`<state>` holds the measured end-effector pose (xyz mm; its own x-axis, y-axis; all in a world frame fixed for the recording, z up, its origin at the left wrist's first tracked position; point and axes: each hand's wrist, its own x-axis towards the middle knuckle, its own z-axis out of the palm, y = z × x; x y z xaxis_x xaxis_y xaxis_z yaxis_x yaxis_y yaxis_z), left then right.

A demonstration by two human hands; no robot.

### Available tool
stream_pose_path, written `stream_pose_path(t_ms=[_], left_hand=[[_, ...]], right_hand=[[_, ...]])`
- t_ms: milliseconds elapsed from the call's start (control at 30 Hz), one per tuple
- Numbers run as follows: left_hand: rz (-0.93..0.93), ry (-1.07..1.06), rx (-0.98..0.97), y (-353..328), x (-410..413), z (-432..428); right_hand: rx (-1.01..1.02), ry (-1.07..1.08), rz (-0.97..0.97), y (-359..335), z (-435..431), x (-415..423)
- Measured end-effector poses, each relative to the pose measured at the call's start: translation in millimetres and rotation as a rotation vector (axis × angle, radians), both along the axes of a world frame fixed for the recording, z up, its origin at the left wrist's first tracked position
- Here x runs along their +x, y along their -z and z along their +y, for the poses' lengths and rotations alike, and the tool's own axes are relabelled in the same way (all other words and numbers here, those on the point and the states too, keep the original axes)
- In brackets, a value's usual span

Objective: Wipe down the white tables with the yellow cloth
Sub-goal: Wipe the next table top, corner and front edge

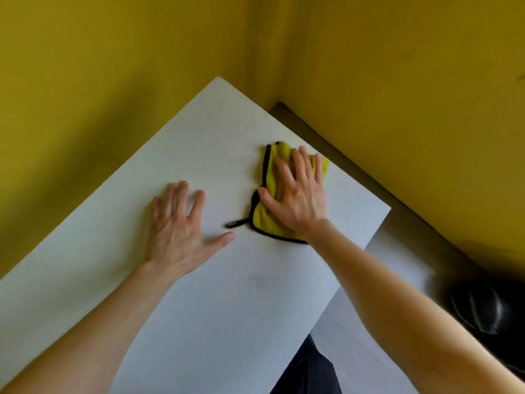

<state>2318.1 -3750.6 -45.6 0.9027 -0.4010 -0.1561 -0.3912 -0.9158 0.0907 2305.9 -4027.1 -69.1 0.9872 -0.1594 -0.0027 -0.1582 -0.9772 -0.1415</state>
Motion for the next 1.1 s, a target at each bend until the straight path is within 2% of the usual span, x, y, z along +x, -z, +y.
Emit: stream_pose_path(t_ms=[100,167,267,333,367,533,633,667,767,833,900,1000,1100], left_hand=[[0.250,0.043,0.158,-21,6,-11],[0.348,0.109,0.256,-26,2,-16],[0.377,0.126,0.350,-28,-3,-29],[0.371,0.109,0.361,-29,-4,-35],[0.372,0.098,0.357,-30,-4,-36],[0.387,0.071,0.348,-31,-4,-35],[0.395,0.073,0.358,-34,-3,-36],[0.392,0.069,0.356,-35,-3,-37],[0.401,0.071,0.356,-35,-2,-39],[0.405,0.067,0.361,-40,-4,-41],[0.382,0.058,0.376,-45,-7,-43],[0.334,0.079,0.349,-50,-18,-47],[0.421,0.072,0.307,-51,-30,-51]], right_hand=[[0.018,0.229,0.016,1,-29,34],[0.058,0.237,-0.013,0,4,9],[0.142,-0.037,0.016,-8,75,-68],[0.172,-0.200,0.047,-5,78,-94],[0.179,-0.207,0.029,-2,60,-90],[0.067,0.252,0.014,2,-54,-30],[0.078,0.321,-0.029,-1,-16,-44],[0.108,0.288,-0.036,-3,18,-62],[0.186,-0.054,0.028,-5,104,-118],[0.203,-0.195,0.021,-6,89,-128],[0.163,-0.066,-0.009,-2,29,-116],[0.070,0.351,0.039,-5,-70,-99],[0.074,0.469,0.018,-5,-50,-108]])
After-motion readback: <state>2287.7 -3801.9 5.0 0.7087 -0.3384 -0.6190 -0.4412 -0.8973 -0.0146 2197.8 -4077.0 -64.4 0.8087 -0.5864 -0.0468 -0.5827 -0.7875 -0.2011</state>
